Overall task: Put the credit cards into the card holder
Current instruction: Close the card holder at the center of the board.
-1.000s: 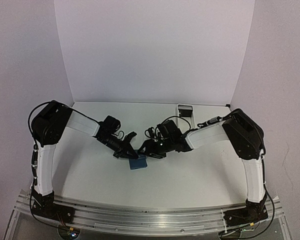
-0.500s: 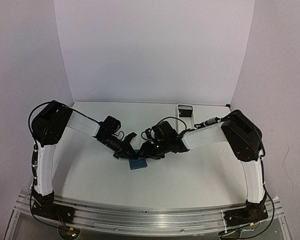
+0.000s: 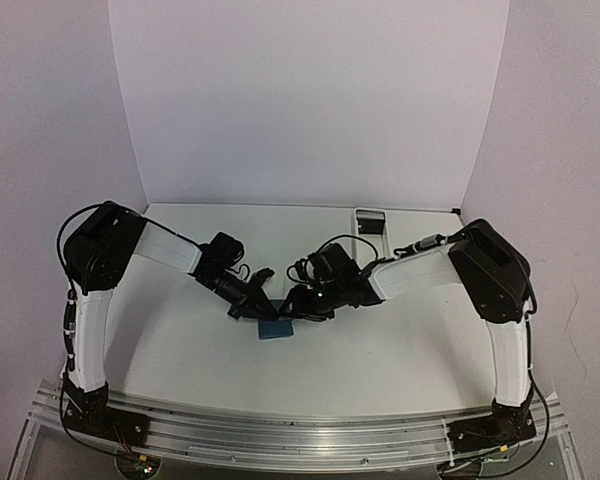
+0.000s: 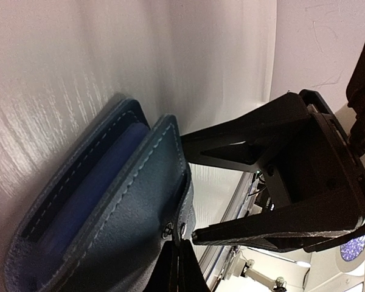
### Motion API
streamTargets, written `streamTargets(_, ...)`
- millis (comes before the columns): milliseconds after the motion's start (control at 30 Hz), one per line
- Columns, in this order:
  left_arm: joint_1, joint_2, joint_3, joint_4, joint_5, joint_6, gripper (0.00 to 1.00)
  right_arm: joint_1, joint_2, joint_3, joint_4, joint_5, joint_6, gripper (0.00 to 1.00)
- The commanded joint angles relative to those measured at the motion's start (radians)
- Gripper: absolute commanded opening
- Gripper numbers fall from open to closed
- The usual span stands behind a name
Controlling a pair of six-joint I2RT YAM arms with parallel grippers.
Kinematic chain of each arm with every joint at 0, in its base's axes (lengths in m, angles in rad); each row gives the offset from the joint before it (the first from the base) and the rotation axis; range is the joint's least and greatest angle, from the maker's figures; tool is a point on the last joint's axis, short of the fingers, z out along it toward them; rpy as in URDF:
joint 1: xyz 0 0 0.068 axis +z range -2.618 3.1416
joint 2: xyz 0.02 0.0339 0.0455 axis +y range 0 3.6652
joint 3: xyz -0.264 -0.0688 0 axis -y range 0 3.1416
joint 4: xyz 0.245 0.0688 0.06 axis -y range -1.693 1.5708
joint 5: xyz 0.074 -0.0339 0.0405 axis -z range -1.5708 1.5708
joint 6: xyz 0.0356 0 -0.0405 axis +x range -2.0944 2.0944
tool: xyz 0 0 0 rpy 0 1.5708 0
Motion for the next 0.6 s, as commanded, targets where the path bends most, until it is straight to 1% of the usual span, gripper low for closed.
streamTargets(0,-0.016,-0.051,0.021,-0.037,0.004,-0.018,0.0,0.005,-0.021,-0.026,-0.118,0.034,0.005,0.44)
streamTargets(133,-0.008,-0.05,-0.005,-0.042,-0.055,-0.003,0.0,0.018,0.0,-0.006,-0.138,0.049,0.001,0.44)
streamTargets(267,0.005,-0.036,0.028,-0.059,-0.093,0.052,0.0,0.032,0.017,-0.001,-0.147,0.052,0.01,0.43)
streamTargets(433,0.008,-0.025,0.118,-0.096,-0.097,0.134,0.0,0.033,0.023,-0.004,-0.147,0.043,0.024,0.41)
streamTargets(567,0.007,-0.022,0.15,-0.121,-0.069,0.144,0.0,0.032,0.036,0.002,-0.146,0.041,0.027,0.42)
